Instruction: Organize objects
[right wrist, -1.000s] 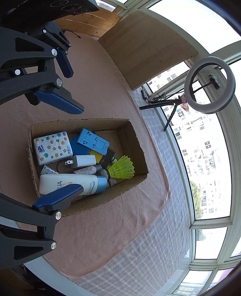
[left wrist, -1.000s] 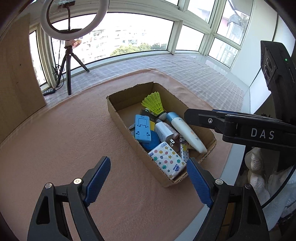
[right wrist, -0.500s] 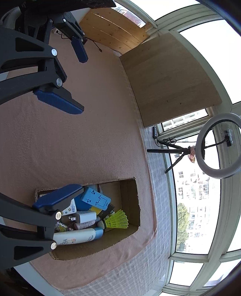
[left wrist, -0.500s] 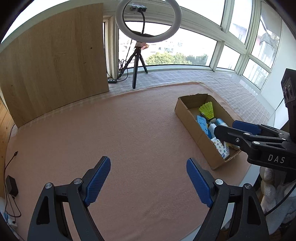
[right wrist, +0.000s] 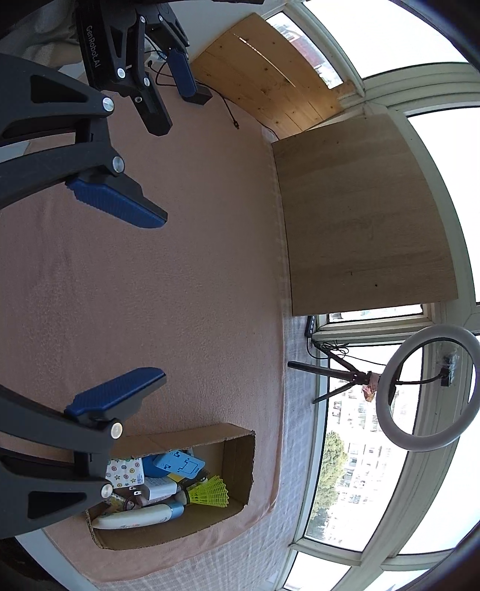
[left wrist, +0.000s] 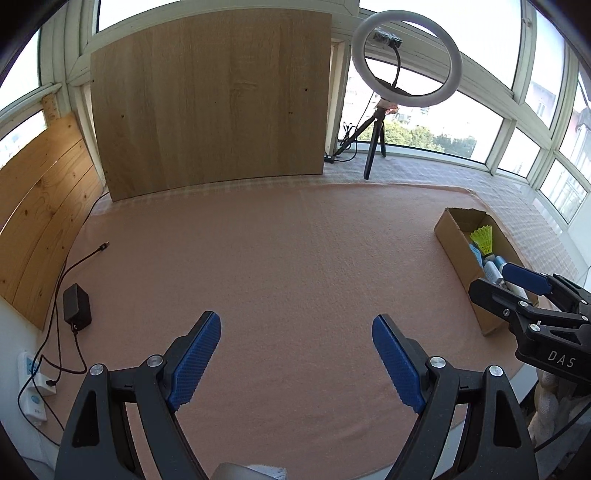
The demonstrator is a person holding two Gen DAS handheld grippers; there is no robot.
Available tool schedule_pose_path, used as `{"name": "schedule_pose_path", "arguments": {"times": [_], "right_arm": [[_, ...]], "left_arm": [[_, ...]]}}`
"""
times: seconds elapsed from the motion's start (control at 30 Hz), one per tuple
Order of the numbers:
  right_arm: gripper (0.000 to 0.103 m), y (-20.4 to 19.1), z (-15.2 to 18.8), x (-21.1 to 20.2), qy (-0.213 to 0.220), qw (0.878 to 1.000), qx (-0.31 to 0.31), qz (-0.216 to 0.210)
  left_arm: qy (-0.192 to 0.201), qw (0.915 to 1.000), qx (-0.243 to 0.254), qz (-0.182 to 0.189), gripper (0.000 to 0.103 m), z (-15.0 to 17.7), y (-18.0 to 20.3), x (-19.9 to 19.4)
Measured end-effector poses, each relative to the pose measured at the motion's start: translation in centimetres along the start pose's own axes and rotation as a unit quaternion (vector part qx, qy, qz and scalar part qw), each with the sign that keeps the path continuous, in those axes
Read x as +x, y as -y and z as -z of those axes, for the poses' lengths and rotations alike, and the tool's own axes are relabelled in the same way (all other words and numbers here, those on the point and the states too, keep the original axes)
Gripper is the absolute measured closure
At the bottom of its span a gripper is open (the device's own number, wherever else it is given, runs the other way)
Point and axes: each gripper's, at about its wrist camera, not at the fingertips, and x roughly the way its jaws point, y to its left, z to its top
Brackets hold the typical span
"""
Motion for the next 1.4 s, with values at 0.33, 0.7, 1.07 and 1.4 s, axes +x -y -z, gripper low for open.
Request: {"name": "schedule_pose_path", "arguments": {"times": [0.33, 0.7, 1.07, 1.4], "right_arm": [[0.029, -4.0, 1.1, 0.8, 0.004, 0.999, -0.035, 0.011], [0.029, -4.4, 0.7, 1.5, 0.006, 0.999, -0.028, 0.019], [0.029, -3.2, 0.6, 2.2, -0.004, 1.000, -0.013, 0.021], [0.029, -2.8, 0.5, 2.4, -0.006, 1.000, -0.013, 0.021]], "left_arm": [[-0.004, 0.9983, -0.043, -0.039, 0.016, 1.9, -5.3, -0.9], [-0.014, 0.9980, -0.045, -0.041, 0.016, 1.7, -5.6, 0.5], [-0.026, 0.9981, -0.043, -0.036, 0.014, 1.3, -5.0, 2.0], [-0.029, 0.9980, -0.043, -0.036, 0.014, 1.1, -5.0, 2.4]]}}
